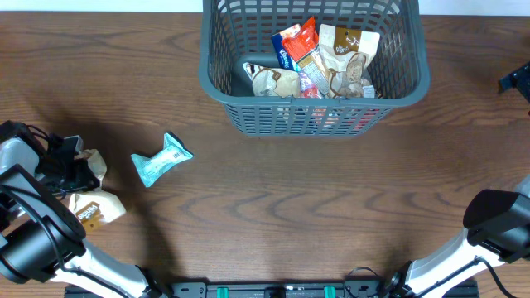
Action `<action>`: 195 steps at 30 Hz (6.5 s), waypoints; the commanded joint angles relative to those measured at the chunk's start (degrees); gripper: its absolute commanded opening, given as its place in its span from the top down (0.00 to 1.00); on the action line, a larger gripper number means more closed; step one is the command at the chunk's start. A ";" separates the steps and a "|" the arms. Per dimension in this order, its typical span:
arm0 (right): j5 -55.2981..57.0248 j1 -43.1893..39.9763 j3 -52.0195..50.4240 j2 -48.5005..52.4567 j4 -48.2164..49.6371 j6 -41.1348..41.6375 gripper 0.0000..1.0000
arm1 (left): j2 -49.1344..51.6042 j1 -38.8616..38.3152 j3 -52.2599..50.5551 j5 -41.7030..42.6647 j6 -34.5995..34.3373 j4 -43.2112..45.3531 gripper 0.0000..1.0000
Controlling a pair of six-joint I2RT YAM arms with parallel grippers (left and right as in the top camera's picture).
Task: Pack container
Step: 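Lift the tan wrapper with left gripper and carry it into the basket, then release the wrapper and retract left gripper toward the light-blue pack, then move left gripper down over the light-blue wipes pack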
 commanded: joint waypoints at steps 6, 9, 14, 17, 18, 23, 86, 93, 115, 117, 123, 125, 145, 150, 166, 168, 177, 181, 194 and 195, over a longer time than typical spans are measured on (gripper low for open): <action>0.00 -0.37 -0.15 -0.26 -0.07 0.02 0.01 | 2.40 -0.07 -0.63 -5.42 0.09 2.49 0.94; 0.00 -0.37 -0.15 -0.26 -0.07 0.02 0.01 | 2.36 -0.09 -0.57 -5.38 -3.34 5.25 0.94; -0.02 -0.37 -0.15 -0.26 -0.07 0.02 0.01 | 0.79 -0.20 3.04 -0.96 -12.13 8.70 0.94; -0.02 -0.37 -0.15 -0.26 -0.07 0.02 0.01 | -1.57 -0.28 6.64 5.38 -14.58 9.11 0.94; 0.00 -0.37 -0.15 -0.26 -0.07 0.02 0.01 | -2.38 -0.31 7.80 6.97 -15.45 9.07 0.94; -0.02 -0.37 -0.15 -0.26 -0.07 0.02 0.01 | -9.18 -2.54 14.67 16.57 -19.71 9.03 0.94; 0.00 -0.37 -0.15 -0.26 -0.07 0.02 0.01 | -7.74 -59.12 26.16 10.16 -21.33 35.78 0.16; -0.02 -0.37 -0.15 -0.26 -0.07 0.02 0.01 | -10.80 -58.97 26.18 6.19 -21.31 39.01 0.11; 0.00 -0.37 -0.15 -0.26 -0.07 0.02 0.01 | -50.88 -58.97 26.16 -21.33 -13.62 0.83 0.02; 0.00 -0.37 -0.15 -0.26 -0.07 0.02 0.01 | -52.46 -58.97 26.16 -21.53 -13.62 -5.14 0.01; -0.02 -0.37 -0.15 -0.26 -0.07 0.02 0.01 | -52.35 -58.97 25.29 -28.30 -13.64 -16.79 0.01; 0.00 -0.37 -0.15 -0.26 -0.07 0.02 0.01 | -50.84 -58.97 24.48 -32.20 -13.64 -17.51 0.01; 0.00 -0.37 -0.15 -0.26 -0.07 0.02 0.01 | -12.13 -37.00 23.08 -22.43 -5.92 -29.53 0.02; -0.02 -0.37 -0.15 -0.26 -0.07 0.02 0.01 | -11.39 -34.10 23.08 -8.20 -1.05 -27.67 0.01; -0.02 -0.37 -0.15 -0.26 -0.07 0.02 0.01 | -11.37 -32.48 21.35 6.51 4.09 -30.27 0.01; -0.02 -0.37 -0.15 -0.26 -0.07 0.02 0.01 | -11.37 -32.48 21.16 6.82 4.85 -31.56 0.01; 0.00 -0.37 -0.15 -0.26 -0.07 0.02 0.01 | -11.39 -28.52 12.83 6.80 4.85 -28.35 0.02; -0.02 -0.37 -0.15 -0.26 -0.07 0.02 0.01 | -11.52 -24.41 9.81 10.60 4.90 -26.29 0.02; -0.02 -0.37 -0.15 -0.26 -0.07 0.02 0.01 | -17.20 -21.73 7.15 14.25 5.11 -24.13 0.01; 0.00 -0.37 -0.15 -0.26 -0.07 0.02 0.01 | -17.29 -21.53 7.13 14.12 1.88 -22.75 0.01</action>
